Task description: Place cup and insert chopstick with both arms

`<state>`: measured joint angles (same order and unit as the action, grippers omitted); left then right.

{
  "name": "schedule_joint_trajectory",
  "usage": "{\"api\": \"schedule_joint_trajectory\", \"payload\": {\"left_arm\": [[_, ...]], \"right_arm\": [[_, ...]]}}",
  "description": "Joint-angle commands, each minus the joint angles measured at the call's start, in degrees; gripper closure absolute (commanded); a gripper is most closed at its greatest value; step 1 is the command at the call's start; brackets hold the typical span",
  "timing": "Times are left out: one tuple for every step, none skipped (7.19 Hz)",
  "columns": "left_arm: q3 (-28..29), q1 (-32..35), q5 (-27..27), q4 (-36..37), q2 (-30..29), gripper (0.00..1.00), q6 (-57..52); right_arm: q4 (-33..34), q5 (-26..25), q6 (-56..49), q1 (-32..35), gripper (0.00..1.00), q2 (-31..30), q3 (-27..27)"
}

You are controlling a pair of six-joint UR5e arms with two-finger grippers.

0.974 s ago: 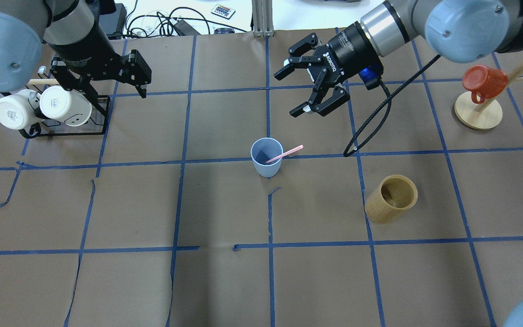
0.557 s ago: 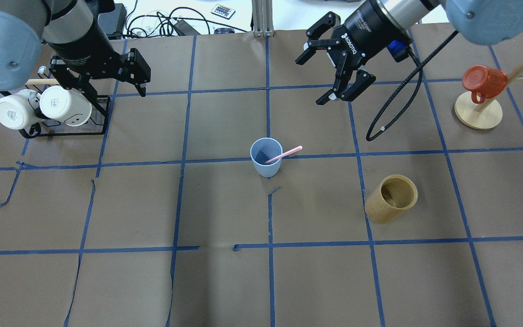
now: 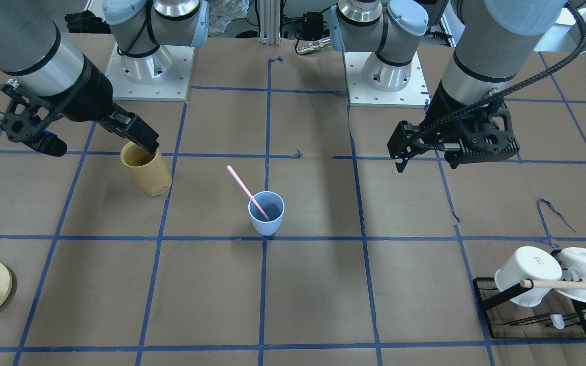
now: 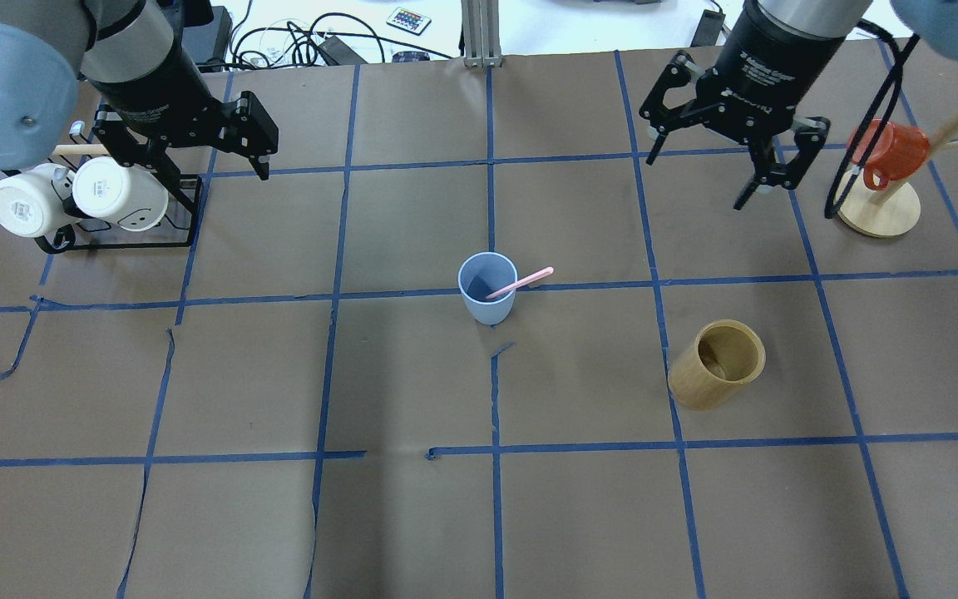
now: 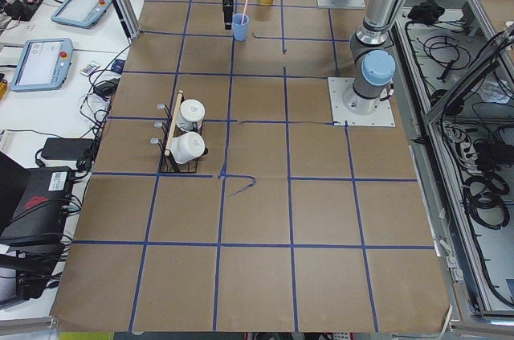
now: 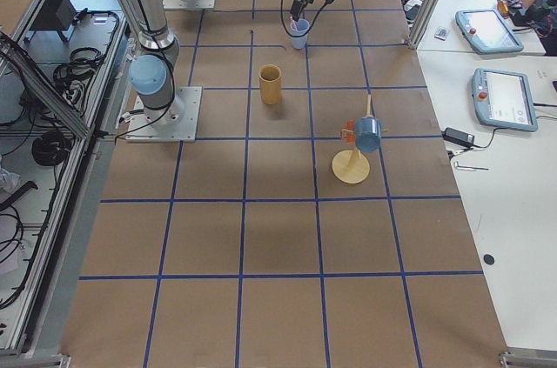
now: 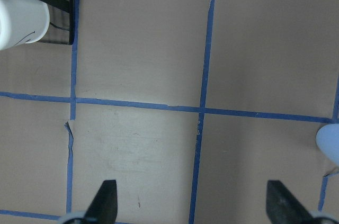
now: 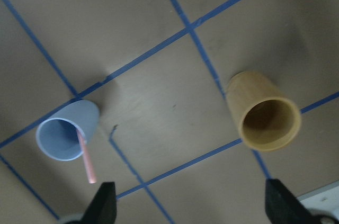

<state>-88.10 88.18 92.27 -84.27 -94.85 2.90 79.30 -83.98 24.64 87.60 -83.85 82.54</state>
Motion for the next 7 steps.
{"api": "schedule_joint_trajectory", "payload": {"left_arm": [[0.29,-0.02,0.02,-0.02,0.11,0.0,0.0],[0.12,0.06,0.02,-0.02,0.11,0.0,0.0],[0.2,-0.02,0.02,-0.02,0.19,0.0,0.0],[-0.32,0.06,0.02,0.07,-0.07,0.0,0.09],[-0.32,0.06,-0.07,0.24,-0.16,0.0,0.26],[-0.24,0.06,0.02,0.24,-0.07,0.0,0.26],[-0.23,0.06,0.02,0.24,0.02,0.0,0.18]], "right_arm": [[-0.29,-9.8,-13.59,-0.06,0.0,-0.69,-0.01],[-0.03,-9.97,-21.04,0.03,0.0,-0.78,-0.01],[1.1,-9.71,-30.69,0.2,0.0,-0.44,0.25],[2.16,-9.71,-32.44,0.29,0.0,-0.95,0.61],[2.34,-6.75,-32.54,0.29,0.0,-2.0,0.78],[2.35,-3.68,-32.46,0.29,0.0,-3.41,0.96],[2.35,-4.25,-31.67,0.29,0.0,-5.25,1.05]]}}
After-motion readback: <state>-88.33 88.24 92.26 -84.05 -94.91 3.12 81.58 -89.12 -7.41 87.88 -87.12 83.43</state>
